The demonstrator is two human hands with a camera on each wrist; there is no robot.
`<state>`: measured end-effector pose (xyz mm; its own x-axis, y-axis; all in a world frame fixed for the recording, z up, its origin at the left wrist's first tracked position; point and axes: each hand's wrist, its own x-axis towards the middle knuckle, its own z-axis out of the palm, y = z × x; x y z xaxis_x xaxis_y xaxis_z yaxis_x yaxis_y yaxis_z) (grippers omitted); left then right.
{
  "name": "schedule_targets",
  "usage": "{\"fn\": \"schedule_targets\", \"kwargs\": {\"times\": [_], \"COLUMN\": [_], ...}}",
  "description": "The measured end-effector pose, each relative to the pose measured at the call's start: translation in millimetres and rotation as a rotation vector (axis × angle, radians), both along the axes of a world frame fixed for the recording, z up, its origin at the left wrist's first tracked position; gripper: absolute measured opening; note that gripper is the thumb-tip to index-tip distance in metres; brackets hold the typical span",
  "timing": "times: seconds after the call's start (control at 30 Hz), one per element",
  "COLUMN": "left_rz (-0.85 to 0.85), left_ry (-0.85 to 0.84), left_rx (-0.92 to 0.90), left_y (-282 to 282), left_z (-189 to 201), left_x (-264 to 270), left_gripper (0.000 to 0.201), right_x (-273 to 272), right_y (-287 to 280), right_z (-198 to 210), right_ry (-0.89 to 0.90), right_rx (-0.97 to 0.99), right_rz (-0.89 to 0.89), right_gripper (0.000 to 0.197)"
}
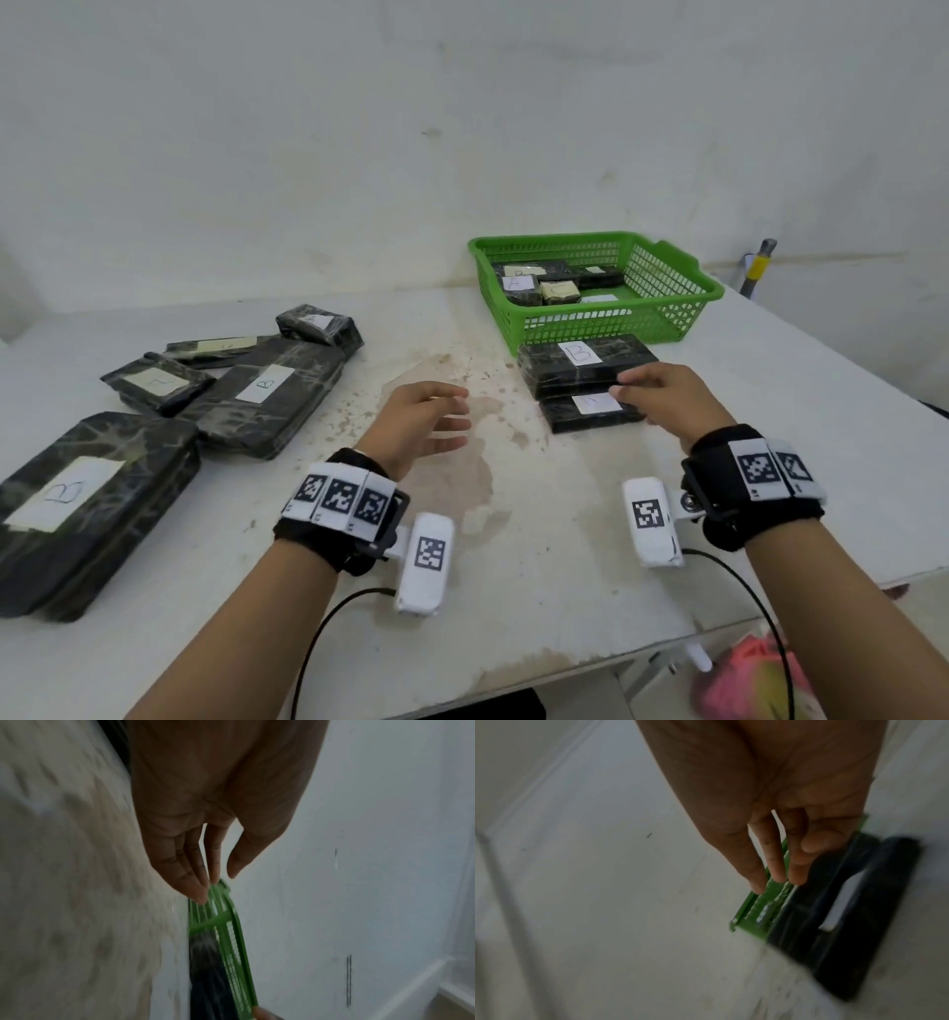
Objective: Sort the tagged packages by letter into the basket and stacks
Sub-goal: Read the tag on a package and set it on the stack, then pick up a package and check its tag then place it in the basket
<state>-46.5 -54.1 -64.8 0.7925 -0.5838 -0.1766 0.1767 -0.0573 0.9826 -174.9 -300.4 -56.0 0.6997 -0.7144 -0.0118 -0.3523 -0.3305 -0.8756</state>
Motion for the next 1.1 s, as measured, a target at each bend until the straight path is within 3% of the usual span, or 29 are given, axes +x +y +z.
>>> {"fn": "schedule_targets", "kwargs": {"times": [0.27,0.47,0.57,0.67,0.8,0.9,0.97,1.1], "left_rz": [0.288,0.348,0.325,0.334,0.369,0.386,0.394,0.407], "left_ry": [-0.059,-0.039,-0.03,-0.008,0.025,0.042,0.048,0.063], "left_rx": [-0.128,-0.279,-0.359,-0.407,-0.452,-0.467,-0.468,-0.472], "left_y": [90,104,105,109,116,117,117,120], "left_z": [2,-4,-1,-1,-5,-7,-7,-5], "left_x": [41,53,50,53,59,62,63,62], "left_gripper": [0.01,0.018,0.013,0.012,0.012,0.012,0.012,0.011], "right_x": [88,194,236,265,284,289,289,277], "right_y": [111,166,175,179,180,177,173,163], "right_z": [9,4,1,-2,-9,-13,-15,-13], "right_ry": [-0.031,-0.049,0.016,0.014,0.025,0.031,0.02,0.001], "right_rx": [0.232,0.478,0.392,0.307,0.246,0.24,0.292,0.412], "right_rz": [0.355,0.28,0.266,0.241,0.293,0.326,0.306,0.294], "right_gripper": [0.002,0.028,0.055,0.062,0.053,0.032,0.021,0.019]}}
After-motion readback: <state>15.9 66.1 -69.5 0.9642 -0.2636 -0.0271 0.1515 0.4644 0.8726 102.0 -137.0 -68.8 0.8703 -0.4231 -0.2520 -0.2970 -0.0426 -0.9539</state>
